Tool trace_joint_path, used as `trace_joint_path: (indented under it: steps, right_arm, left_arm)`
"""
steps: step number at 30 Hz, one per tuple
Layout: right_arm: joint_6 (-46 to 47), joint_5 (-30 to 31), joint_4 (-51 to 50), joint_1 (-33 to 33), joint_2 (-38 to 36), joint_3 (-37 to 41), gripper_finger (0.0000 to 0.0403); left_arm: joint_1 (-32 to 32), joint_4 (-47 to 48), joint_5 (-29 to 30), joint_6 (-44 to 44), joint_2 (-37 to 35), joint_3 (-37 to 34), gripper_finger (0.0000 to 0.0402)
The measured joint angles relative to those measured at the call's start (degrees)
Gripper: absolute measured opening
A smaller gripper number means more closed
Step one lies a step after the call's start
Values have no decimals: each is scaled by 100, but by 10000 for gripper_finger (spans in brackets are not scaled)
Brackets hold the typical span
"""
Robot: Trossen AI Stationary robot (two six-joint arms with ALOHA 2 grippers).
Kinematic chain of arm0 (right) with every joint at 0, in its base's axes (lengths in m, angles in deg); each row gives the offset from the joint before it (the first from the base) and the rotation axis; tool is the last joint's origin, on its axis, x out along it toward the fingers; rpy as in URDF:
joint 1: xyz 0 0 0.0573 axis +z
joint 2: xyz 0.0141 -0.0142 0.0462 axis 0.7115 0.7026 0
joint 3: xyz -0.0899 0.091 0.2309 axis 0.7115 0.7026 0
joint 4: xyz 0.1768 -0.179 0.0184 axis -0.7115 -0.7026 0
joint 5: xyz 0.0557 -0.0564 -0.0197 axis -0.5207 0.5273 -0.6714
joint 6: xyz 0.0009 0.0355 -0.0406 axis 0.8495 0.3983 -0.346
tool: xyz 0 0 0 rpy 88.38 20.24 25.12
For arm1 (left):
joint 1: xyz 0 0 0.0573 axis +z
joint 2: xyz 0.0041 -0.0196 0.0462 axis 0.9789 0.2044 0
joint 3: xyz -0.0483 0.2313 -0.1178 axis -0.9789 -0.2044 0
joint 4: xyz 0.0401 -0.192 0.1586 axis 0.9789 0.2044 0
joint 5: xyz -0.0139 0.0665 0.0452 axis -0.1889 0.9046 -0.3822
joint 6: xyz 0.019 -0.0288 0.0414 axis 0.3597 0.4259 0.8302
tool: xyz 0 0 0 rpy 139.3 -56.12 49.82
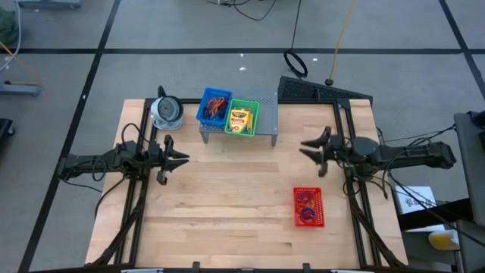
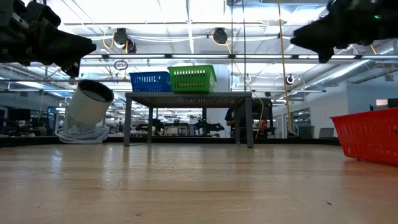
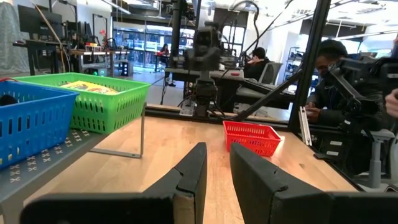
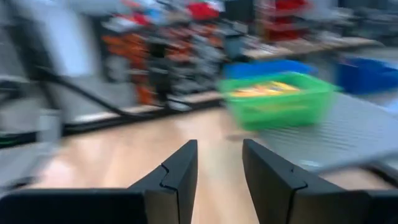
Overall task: Pick & Place Office Desk Supplies
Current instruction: Put the red bin on the shelf
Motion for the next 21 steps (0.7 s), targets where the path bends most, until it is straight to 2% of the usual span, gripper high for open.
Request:
trace_joint_path:
  steps: [3,6,13,17,21]
  right_arm:
    - [2,942,-994,-2,413,-694,116]
    - [328,1494,-2105,0,804,-1379,116]
    - [2241,1798,-4056,15,1573,-2461,116]
    - [3233,2548,-5063,313,2194,-2896,116]
    - [4372,3078,-6427,599,3086,-3759,116]
  left_arm:
    - [0,0,0,0,0,0,79]
    - [0,0,0,0,0,0,79]
    - [-2,0,-2,0,0,0,79]
    - [-1,0,0,0,1,0,79]
    - [0,0,0,0,0,0,79]
